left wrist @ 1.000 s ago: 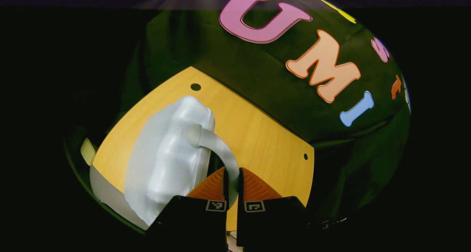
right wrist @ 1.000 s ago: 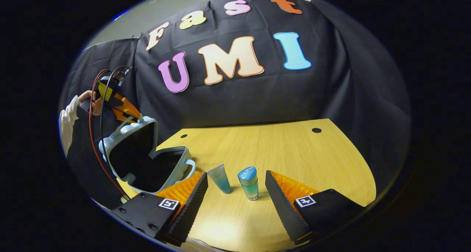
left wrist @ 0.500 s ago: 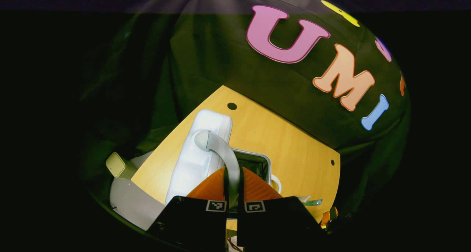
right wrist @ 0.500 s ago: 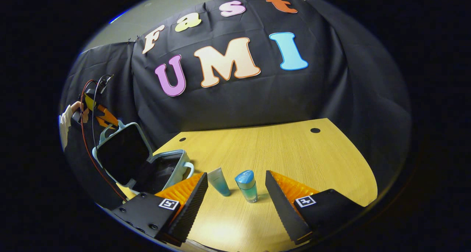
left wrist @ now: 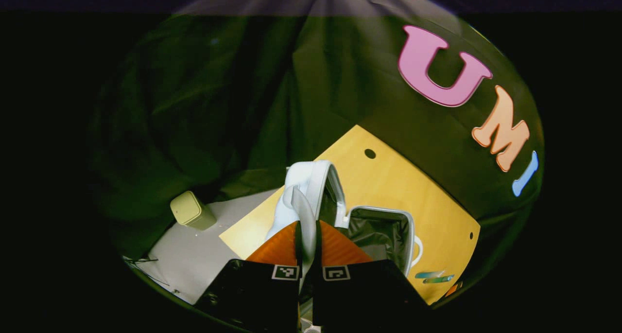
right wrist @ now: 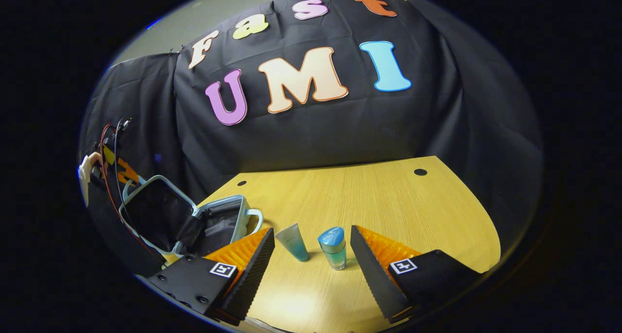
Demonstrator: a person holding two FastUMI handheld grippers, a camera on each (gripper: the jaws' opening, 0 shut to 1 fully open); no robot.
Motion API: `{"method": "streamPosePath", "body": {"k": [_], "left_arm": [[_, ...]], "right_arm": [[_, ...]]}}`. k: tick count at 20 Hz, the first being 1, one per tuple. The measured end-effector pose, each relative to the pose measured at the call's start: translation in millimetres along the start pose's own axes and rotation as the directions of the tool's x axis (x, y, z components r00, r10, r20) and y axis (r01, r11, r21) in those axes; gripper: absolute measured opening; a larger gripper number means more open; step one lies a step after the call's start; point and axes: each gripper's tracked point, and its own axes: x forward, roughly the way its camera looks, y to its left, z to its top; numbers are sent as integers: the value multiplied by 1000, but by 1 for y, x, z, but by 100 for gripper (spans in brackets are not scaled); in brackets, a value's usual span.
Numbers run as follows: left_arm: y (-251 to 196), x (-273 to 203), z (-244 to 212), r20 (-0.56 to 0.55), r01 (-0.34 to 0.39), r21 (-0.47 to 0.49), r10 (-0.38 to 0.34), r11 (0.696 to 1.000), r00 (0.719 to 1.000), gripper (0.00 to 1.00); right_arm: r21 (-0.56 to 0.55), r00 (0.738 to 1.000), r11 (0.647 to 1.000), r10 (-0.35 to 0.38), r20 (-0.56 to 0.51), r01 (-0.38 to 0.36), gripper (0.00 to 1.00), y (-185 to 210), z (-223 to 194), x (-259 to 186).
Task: First open the suitcase, pack the skin care products into it, and then close the suitcase.
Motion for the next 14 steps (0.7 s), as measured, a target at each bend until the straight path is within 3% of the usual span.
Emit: {"method": "streamPosePath", "body": {"k": [3, 6, 7, 10, 14], "left_arm": [[54, 17, -29, -34, -93, -22, 92, 995, 995, 3], [88, 45, -57, -73, -137, -44, 134, 990, 988, 2], [97, 54, -67, -91, -147, -53, 141, 988, 986, 2], [120, 82, -92, -133, -149, -73, 139, 986, 981, 2], [132, 105, -106, -133, -134, -33, 129, 990, 983, 2]], "right_arm": [[2, 1000, 1000, 7, -2, -7, 98, 6, 3, 5], [-9, 1000, 1000, 11, -11, -11, 98, 12, 1, 10], [-8, 1000, 1000, 14, -19, -14, 95, 14, 0, 11], [-12, 1000, 1000, 4, -29, -4, 98, 15, -2, 9], [-2, 999, 1000, -10, -51, 10, 98, 14, -9, 12]]}}
